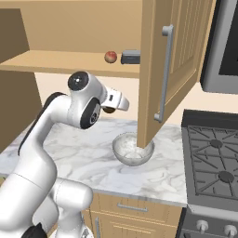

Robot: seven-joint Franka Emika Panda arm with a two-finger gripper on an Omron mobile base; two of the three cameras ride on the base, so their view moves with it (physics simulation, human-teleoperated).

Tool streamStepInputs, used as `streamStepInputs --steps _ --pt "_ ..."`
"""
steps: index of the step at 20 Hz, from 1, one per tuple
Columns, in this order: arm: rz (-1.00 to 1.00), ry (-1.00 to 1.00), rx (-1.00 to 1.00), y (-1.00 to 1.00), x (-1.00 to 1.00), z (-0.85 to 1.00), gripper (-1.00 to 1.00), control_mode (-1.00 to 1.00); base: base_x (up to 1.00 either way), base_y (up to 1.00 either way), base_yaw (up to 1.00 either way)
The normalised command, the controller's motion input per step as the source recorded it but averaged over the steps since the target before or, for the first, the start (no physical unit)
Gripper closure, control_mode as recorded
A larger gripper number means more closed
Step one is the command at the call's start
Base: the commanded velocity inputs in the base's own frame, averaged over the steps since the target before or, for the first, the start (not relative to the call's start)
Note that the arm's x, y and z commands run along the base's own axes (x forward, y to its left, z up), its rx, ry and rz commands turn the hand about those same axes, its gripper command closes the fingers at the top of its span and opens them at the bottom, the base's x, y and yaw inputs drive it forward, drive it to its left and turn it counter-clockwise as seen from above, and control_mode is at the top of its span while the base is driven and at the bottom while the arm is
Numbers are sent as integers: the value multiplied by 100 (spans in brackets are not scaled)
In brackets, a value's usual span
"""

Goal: Open the cabinet. Pick the kiwi and peach from the cabinet and place them into the bowl. Then close the cabinet.

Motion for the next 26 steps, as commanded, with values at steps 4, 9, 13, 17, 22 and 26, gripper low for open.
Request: streamStepInputs --steps 4,9,13,17,22,26 --pt "0 1 0 -19 0 -37 100 -100 0 0 0" --pt "0 0 0 -11 0 -38 100 -100 0 0 0" --pt "0 2 0 -11 0 -36 100 -100 0 0 0" --pt "0 5 0 -11 0 -35 100 -100 0 0 0" --pt "0 7 0 -12 0 -32 100 -100 0 0 0" --pt "0 8 0 -11 0 -31 100 -100 0 0 0"
